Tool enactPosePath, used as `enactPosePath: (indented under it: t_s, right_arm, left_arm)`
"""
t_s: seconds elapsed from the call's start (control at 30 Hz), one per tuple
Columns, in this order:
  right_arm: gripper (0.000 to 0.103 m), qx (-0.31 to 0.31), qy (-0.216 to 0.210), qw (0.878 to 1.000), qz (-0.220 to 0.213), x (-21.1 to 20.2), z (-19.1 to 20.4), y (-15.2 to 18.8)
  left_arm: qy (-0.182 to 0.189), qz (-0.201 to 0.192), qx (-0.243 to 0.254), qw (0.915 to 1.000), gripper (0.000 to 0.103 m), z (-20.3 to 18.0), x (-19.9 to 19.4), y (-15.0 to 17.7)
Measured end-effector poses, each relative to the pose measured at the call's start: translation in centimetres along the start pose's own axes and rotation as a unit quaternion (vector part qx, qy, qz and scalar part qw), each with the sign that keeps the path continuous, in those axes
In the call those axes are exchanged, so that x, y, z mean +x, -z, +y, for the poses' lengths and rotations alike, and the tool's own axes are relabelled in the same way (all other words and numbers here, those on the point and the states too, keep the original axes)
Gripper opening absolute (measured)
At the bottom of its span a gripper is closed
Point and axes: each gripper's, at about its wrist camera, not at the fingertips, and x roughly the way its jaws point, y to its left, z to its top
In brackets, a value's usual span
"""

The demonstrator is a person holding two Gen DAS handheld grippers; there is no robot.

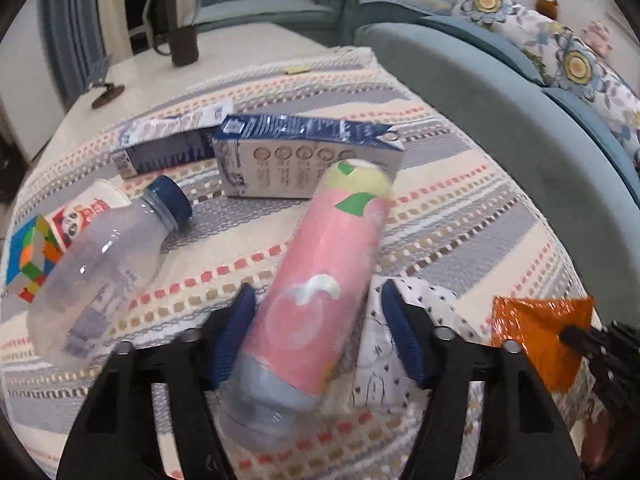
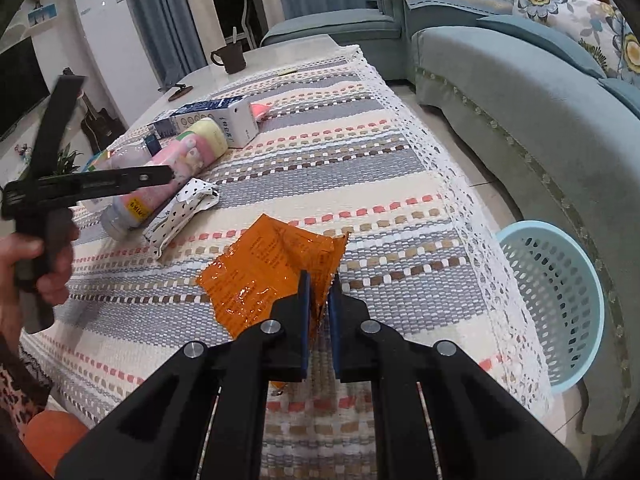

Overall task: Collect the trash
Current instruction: 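Grasp the pink drink bottle with the left tool while the right tool grasps the orange wrapper, then carry the bottle and wrapper over the wastebasket and release both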

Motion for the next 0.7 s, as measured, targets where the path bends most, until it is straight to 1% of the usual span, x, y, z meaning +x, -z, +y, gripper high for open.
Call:
enactPosePath:
  t_s: [0.1,0.17,0.23,0.3,0.4,0.5,0.57,0.7]
  right_arm:
    - [0.007,0.01,-0.019,1.0,0.006,0.2,-0.2,-0.1]
    - [0.007,0.013,-0.019,1.0,0.003,0.2,-0.2,0.0]
    - [0.007,0.014,-0.023,1.0,-0.002,0.0,-0.2,0.0]
    - [0.004,0.017,-0.022,0.999,-0.015,-0.7,-0.3,0.0]
    - [0.002,0.023,-0.018,0.999,-0.036,-2.2,-0.8,-0.5]
    - [0.002,0.025,0.006,0.998,-0.064,-4.2,-1.4,-1.2]
    - [0.001,0.023,0.02,0.996,-0.086,-5.7,-2.0,-1.6]
    - [0.001,0.021,0.068,0.989,-0.126,-8.6,-3.6,-2.2]
  left_arm:
    - [0.013,-0.005,-0.035,0.9993,0.051,0.6,0.0,0.2]
    - [0.022,-0.01,-0.058,0.998,0.049,1.0,-0.6,0.8]
    - [0.04,-0.023,-0.075,0.9961,0.049,1.2,-1.5,1.5]
    - [0.061,-0.043,-0.084,0.9936,0.049,0.9,-3.0,2.4]
    - [0.091,-0.065,-0.089,0.9897,0.049,-0.2,-4.8,2.6]
    - [0.149,-0.073,-0.082,0.9827,0.049,-2.0,-6.5,1.9]
    - [0.166,-0.081,-0.072,0.9801,0.049,-3.5,-7.3,1.3]
    - [0.212,-0.089,-0.055,0.9716,0.049,-7.5,-8.5,-0.1]
